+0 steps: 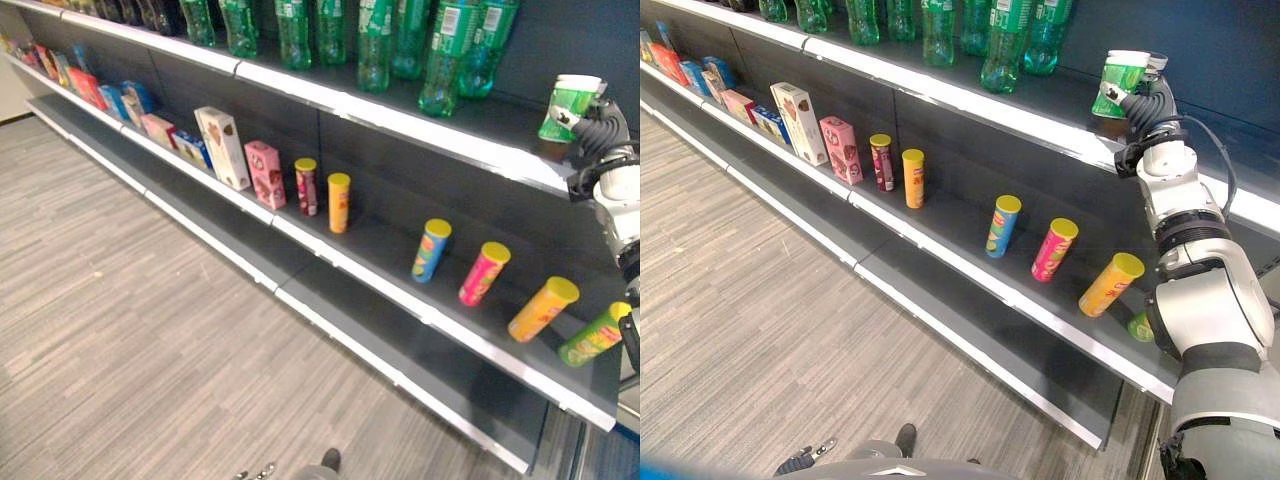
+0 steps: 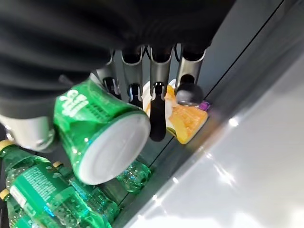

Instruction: Put the goods on the table back onto the shelves and tidy them up.

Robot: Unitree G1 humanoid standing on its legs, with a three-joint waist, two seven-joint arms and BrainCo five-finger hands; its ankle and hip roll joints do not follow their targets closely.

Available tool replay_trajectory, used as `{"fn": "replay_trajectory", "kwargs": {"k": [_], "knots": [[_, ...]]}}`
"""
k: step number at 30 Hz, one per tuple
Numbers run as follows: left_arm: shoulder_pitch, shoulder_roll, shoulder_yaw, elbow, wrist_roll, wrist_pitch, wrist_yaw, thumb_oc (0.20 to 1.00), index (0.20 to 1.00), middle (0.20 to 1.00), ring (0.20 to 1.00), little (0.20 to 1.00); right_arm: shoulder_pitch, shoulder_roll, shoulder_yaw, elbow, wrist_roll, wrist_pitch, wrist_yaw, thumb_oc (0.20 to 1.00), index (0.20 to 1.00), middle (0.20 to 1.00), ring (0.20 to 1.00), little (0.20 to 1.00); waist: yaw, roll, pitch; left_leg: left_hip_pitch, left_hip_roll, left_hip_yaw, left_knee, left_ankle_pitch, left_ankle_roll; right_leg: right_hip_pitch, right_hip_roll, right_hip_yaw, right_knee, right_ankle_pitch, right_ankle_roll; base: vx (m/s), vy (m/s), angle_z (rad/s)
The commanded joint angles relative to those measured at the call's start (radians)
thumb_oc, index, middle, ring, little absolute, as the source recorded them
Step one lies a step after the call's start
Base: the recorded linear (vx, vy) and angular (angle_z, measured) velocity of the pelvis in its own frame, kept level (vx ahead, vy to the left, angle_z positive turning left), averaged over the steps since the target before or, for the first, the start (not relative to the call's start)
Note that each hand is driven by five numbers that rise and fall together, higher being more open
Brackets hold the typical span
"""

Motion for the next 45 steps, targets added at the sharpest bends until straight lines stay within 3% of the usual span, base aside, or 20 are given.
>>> {"fn": "replay_trajectory", "kwargs": {"k": [1, 30, 31, 32, 33, 45], "knots": [[-0.047, 0.033, -0.042, 0.021, -0.024, -0.017, 0.02, 1.0, 1.0, 1.0, 1.0, 1.0, -0.076, -0.006, 0.04, -0.029, -0.015, -0.035, -0.052, 0.2, 0.2, 0.2, 0.2, 0.2, 0.006, -0.064, -0.016, -0.009, 0.024, 0.03, 0.008, -0.032, -0.049, 0.041, -0.077, 0.072, 0.011, -0.057, 0.092, 0.0, 0.0, 0.0], [-0.053, 0.033, -0.045, 0.023, -0.012, -0.02, 0.032, 1.0, 1.0, 1.0, 1.0, 1.0, -0.042, 0.02, 0.047, 0.005, -0.079, -0.025, -0.07, 0.2, 0.2, 0.2, 0.2, 0.2, -0.005, -0.054, -0.015, 0.01, 0.031, 0.042, 0.008, -0.045, -0.044, 0.042, -0.084, 0.072, 0.011, -0.057, 0.096, 0.0, 0.0, 0.0], [-0.052, 0.032, -0.045, 0.024, -0.012, -0.019, 0.033, 1.0, 1.0, 1.0, 1.0, 1.0, -0.043, 0.022, 0.044, 0.008, -0.076, -0.025, -0.071, 0.47, 0.47, 0.47, 0.47, 0.47, -0.005, -0.053, -0.015, 0.01, 0.032, 0.043, 0.008, -0.045, -0.044, 0.041, -0.084, 0.072, 0.011, -0.057, 0.096, 0.0, 0.0, 0.0], [-0.052, 0.032, -0.045, 0.024, -0.012, -0.019, 0.033, 1.0, 1.0, 1.0, 1.0, 1.0, -0.043, 0.022, 0.044, 0.008, -0.076, -0.025, -0.071, 0.805, 0.805, 0.805, 0.805, 0.805, -0.005, -0.053, -0.015, 0.01, 0.032, 0.043, 0.008, -0.045, -0.044, 0.041, -0.084, 0.072, 0.011, -0.057, 0.096, 0.0, 0.0, 0.0], [-0.051, 0.032, -0.045, 0.024, -0.012, -0.019, 0.034, 1.0, 1.0, 1.0, 1.0, 1.0, -0.043, 0.025, 0.042, 0.009, -0.078, -0.025, -0.074, 1.0, 1.0, 1.0, 1.0, 1.0, -0.005, -0.054, -0.014, 0.01, 0.032, 0.043, 0.008, -0.046, -0.044, 0.041, -0.083, 0.072, 0.011, -0.057, 0.096, 0.0, 0.0, 0.0], [-0.053, 0.03, -0.046, 0.03, -0.006, -0.018, 0.035, 1.0, 1.0, 1.0, 1.0, 1.0, -0.04, 0.027, 0.036, 0.006, -0.08, -0.026, -0.083, 1.0, 1.0, 1.0, 1.0, 1.0, -0.007, -0.057, -0.014, 0.01, 0.035, 0.043, 0.008, -0.048, -0.043, 0.041, -0.083, 0.07, 0.011, -0.056, 0.096, 0.0, 0.0, 0.0]]}}
